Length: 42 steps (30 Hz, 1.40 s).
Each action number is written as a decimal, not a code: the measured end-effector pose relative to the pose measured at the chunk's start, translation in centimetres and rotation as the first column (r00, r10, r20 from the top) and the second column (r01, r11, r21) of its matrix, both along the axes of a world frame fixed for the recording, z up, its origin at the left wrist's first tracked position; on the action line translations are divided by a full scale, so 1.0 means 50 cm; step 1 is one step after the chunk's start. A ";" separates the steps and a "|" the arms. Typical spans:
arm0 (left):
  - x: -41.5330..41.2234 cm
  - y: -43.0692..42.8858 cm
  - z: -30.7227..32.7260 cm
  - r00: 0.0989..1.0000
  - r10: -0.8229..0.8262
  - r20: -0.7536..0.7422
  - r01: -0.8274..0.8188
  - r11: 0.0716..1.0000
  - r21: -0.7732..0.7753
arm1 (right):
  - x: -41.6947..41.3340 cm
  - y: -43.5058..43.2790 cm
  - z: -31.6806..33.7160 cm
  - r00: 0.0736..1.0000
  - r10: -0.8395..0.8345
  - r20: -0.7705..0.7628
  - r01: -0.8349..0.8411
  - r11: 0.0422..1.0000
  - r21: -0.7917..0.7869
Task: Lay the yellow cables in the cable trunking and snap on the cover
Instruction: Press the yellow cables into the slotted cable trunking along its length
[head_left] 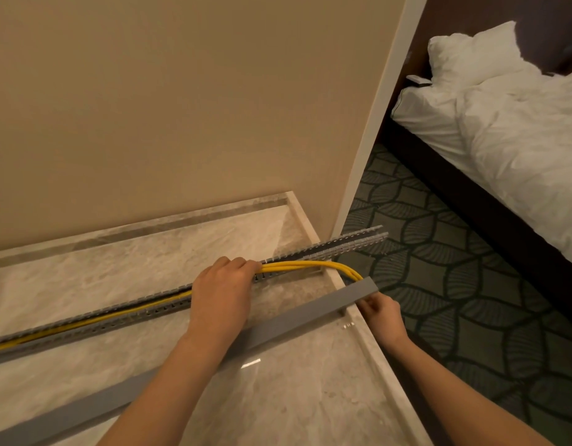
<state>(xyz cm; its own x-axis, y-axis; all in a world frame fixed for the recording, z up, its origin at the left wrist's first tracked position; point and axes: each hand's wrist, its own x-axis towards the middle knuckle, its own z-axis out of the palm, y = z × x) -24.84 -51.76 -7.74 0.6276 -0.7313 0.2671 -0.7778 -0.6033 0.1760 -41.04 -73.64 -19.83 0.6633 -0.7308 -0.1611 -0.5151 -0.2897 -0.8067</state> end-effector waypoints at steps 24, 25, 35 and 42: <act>0.009 0.013 -0.014 0.998 0.016 -0.058 -0.019 0.998 -0.064 | 0.013 0.010 0.042 1.000 0.010 0.022 -0.007 0.993 -0.117; 0.009 0.013 -0.014 0.998 0.021 -0.067 -0.026 0.998 -0.063 | 0.023 0.011 0.075 0.996 -0.001 0.094 0.018 0.984 -0.178; 0.008 0.025 -0.016 0.994 0.049 -0.096 -0.057 0.994 -0.091 | 0.095 -0.069 0.265 0.971 0.174 0.165 -0.075 0.874 -0.480; 0.001 0.036 -0.020 0.997 0.048 -0.067 -0.055 0.991 -0.119 | 0.064 -0.089 0.249 0.970 0.183 0.159 -0.042 0.772 -0.634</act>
<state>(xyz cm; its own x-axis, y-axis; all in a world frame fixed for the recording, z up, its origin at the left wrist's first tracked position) -24.80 -49.96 -8.73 0.6822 -0.6625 0.3094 -0.7312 -0.6136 0.2981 -37.82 -78.10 -7.36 0.7129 -0.5409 0.4464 -0.2948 -0.8087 -0.5090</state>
